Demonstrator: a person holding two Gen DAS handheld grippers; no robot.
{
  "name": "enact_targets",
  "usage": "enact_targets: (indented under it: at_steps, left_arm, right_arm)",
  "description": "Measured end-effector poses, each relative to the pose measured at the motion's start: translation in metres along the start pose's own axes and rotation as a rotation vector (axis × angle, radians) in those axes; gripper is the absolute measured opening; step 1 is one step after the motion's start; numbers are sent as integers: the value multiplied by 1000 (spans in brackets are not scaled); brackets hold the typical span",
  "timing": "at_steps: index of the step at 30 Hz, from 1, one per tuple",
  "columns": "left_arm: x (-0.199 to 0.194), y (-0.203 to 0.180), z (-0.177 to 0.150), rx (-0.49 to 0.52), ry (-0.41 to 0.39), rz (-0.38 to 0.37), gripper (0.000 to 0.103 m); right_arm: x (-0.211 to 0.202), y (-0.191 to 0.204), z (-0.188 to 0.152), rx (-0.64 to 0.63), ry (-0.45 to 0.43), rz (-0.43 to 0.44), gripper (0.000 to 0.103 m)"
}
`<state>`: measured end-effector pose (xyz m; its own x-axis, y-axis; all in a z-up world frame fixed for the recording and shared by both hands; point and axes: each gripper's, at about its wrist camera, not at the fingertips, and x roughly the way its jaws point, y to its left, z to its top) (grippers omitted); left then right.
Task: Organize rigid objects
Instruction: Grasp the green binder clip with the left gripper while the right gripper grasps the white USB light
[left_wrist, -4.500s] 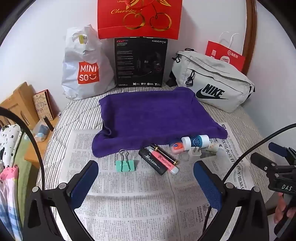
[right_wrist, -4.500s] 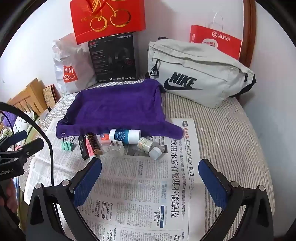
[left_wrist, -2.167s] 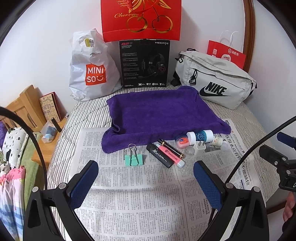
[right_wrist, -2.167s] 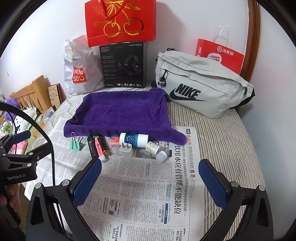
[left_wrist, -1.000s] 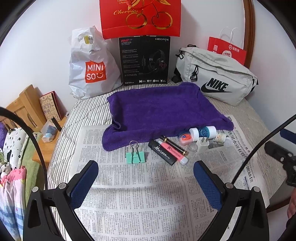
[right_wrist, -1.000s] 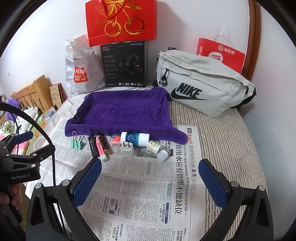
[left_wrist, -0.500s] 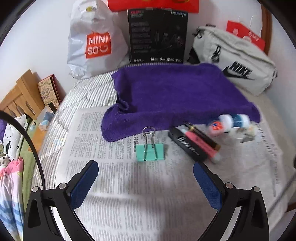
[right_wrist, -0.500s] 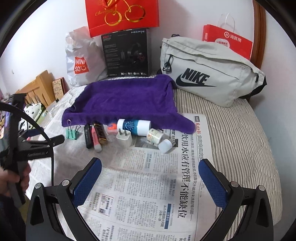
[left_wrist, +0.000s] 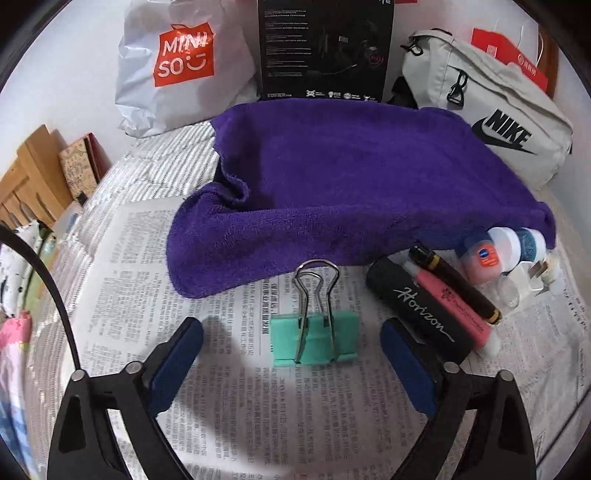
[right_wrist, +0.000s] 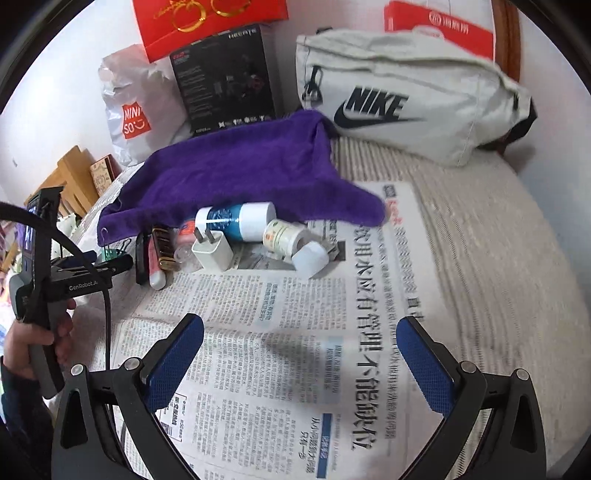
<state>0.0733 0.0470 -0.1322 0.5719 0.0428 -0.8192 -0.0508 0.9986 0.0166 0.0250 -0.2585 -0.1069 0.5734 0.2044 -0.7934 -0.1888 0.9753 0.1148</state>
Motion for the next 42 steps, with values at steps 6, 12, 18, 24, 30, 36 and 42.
enact_targets:
  at_steps: [6, 12, 18, 24, 30, 36, 42]
  left_arm:
    - [-6, -2, -6, 29, -50, -32, 70]
    - [-11, 0, -7, 21, -71, -45, 40]
    - [-10, -2, -7, 27, -69, -37, 40]
    - [-10, -3, -7, 29, -69, -35, 40]
    - [-10, -3, -7, 30, -69, -34, 40]
    - [-10, -2, -7, 29, -69, -34, 40]
    - [-10, -2, -7, 27, -69, -35, 40]
  right_arm:
    - [15, 2, 6, -20, 9, -18, 102]
    - [25, 0, 17, -35, 11, -48, 102]
    - [38, -7, 27, -59, 10, -79, 98]
    - [62, -8, 30, -122, 46, -86, 76]
    - [66, -12, 35, -144, 9, -63, 70]
    - [64, -9, 41, -155, 20, -27, 37]
    - [58, -11, 36, -130, 40, -13, 37]
